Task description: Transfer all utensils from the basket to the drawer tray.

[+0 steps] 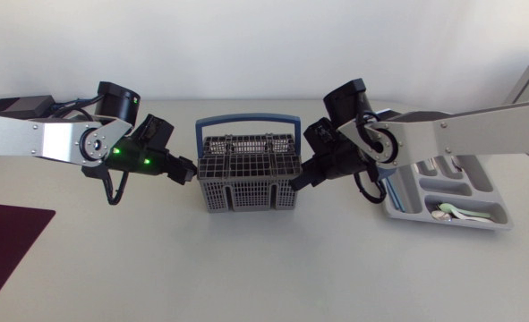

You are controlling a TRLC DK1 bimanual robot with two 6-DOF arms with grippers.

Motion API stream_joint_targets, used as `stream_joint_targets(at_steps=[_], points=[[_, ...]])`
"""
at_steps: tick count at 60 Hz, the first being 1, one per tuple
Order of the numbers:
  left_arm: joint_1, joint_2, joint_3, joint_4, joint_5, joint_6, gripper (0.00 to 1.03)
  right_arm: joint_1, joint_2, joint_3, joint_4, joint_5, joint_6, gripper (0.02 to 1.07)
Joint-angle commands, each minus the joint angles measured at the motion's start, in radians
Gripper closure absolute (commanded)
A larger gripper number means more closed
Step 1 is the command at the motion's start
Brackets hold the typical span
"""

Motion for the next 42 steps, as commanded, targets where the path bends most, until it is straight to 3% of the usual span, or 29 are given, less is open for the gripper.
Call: stream_joint_targets(at_steps=[1,9,22,42], points=[[0.0,-0.027,-0.017,0.009,0.05,0.02,0.29,0.016,-0.02,-0.019,0.023,-0.021,0.002,0.89],[0.023,-0.054,-0.025,0.008,0.05,0.021,0.16,-0.009,-0.042,-0.036,0.023,-0.019,-0.003,0.73],[0.053,-0.097,-0.037,0.008,0.05,0.021,0.06,-0.004,-0.059,-0.061,0.023,-0.019,-0.011,0.73],[0.101,-0.209,-0.095,0.006,0.05,0.023,0.05,-0.006,-0.099,-0.094,0.025,0.018,-0.021,0.72]])
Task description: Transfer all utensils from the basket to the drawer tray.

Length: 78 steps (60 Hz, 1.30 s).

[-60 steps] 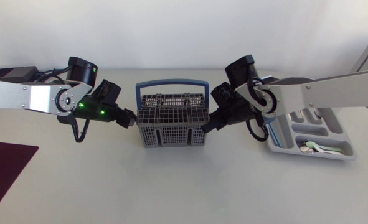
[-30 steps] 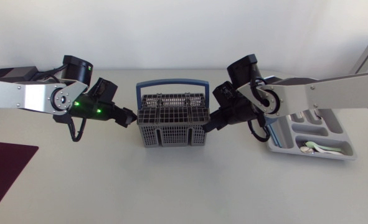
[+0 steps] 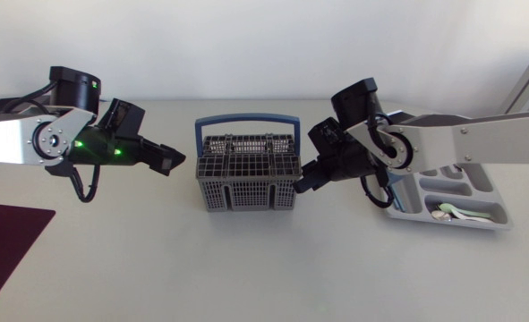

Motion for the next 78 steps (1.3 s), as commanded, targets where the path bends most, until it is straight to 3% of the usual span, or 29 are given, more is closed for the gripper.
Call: stream_joint_targets(at_steps=[1,12,19,45,64,78], points=[[0.015,-0.047,-0.038,0.005,0.009,0.011,0.05,-0.001,-0.031,-0.038,0.012,0.02,-0.014,0.7],[0.06,-0.178,-0.064,-0.024,0.003,0.009,0.05,-0.03,-0.155,-0.099,0.012,0.067,-0.04,0.26],[0.081,-0.256,-0.082,-0.037,-0.048,0.009,0.05,-0.051,-0.25,-0.138,0.01,0.086,-0.062,0.06],[0.112,-0.638,-0.259,-0.04,-0.089,0.015,0.05,-0.223,-0.625,-0.306,0.004,0.101,-0.135,0.07],[0.146,-0.938,-0.444,0.045,-0.203,-0.17,0.05,-0.394,-0.898,-0.438,0.036,0.052,-0.174,0.07],[0.154,-1.076,-0.567,0.076,-0.224,-0.187,0.05,-0.424,-1.14,-0.589,0.097,0.085,-0.19,0.07]])
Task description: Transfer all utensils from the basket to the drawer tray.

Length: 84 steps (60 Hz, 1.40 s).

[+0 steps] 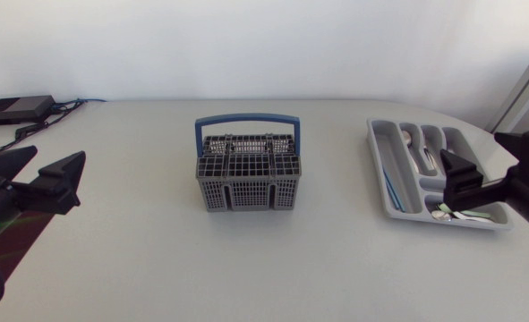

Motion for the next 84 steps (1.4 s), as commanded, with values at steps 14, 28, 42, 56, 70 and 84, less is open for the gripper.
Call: stream_joint_targets(at_steps=[14,28,42,56,70,84], points=[[-0.016,-0.159,-0.159,0.034,-0.036,-0.05,0.06,-0.016,-0.165,-0.159,0.034,-0.007,0.081,0.07],[-0.03,-0.276,-0.268,0.047,-0.061,-0.071,0.06,-0.023,-0.282,-0.256,0.052,-0.021,0.168,0.07],[-0.045,-0.399,-0.381,0.06,-0.088,-0.092,0.06,-0.029,-0.404,-0.357,0.071,-0.036,0.258,0.07],[-0.051,-0.447,-0.425,0.065,-0.099,-0.101,0.07,-0.036,-0.522,-0.454,0.089,-0.05,0.345,0.07],[-0.051,-0.447,-0.425,0.065,-0.099,-0.101,0.07,-0.036,-0.522,-0.454,0.089,-0.05,0.345,0.07],[-0.051,-0.447,-0.425,0.065,-0.099,-0.101,0.07,-0.036,-0.522,-0.454,0.089,-0.05,0.345,0.07]])
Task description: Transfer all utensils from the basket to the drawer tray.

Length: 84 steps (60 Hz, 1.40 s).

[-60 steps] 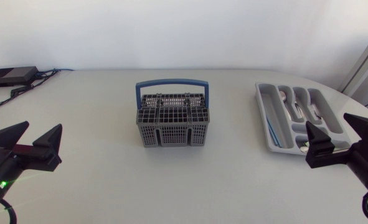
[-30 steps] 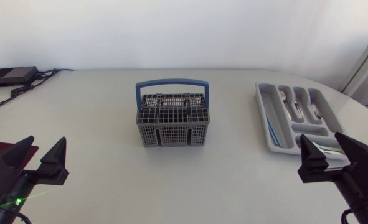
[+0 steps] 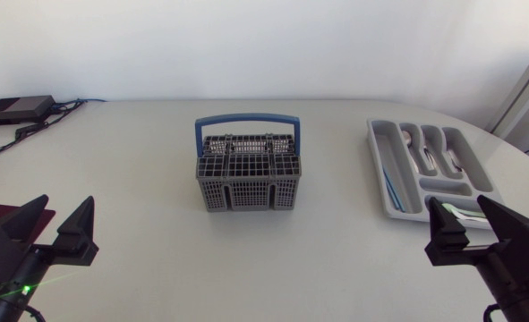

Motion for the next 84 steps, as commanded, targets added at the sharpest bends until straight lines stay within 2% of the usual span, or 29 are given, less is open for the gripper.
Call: stream_joint_targets(at_steps=[1,9,84], points=[[-0.005,-0.006,-0.04,-0.007,-0.001,-0.022,0.07,-0.004,-0.004,-0.02,0.018,-0.001,0.027,0.07],[-0.005,-0.006,-0.04,-0.007,-0.001,-0.022,0.04,-0.004,-0.004,-0.02,0.018,-0.001,0.027,0.07],[-0.005,-0.006,-0.04,-0.007,-0.001,-0.022,0.04,-0.004,-0.004,-0.02,0.018,-0.001,0.027,0.07]])
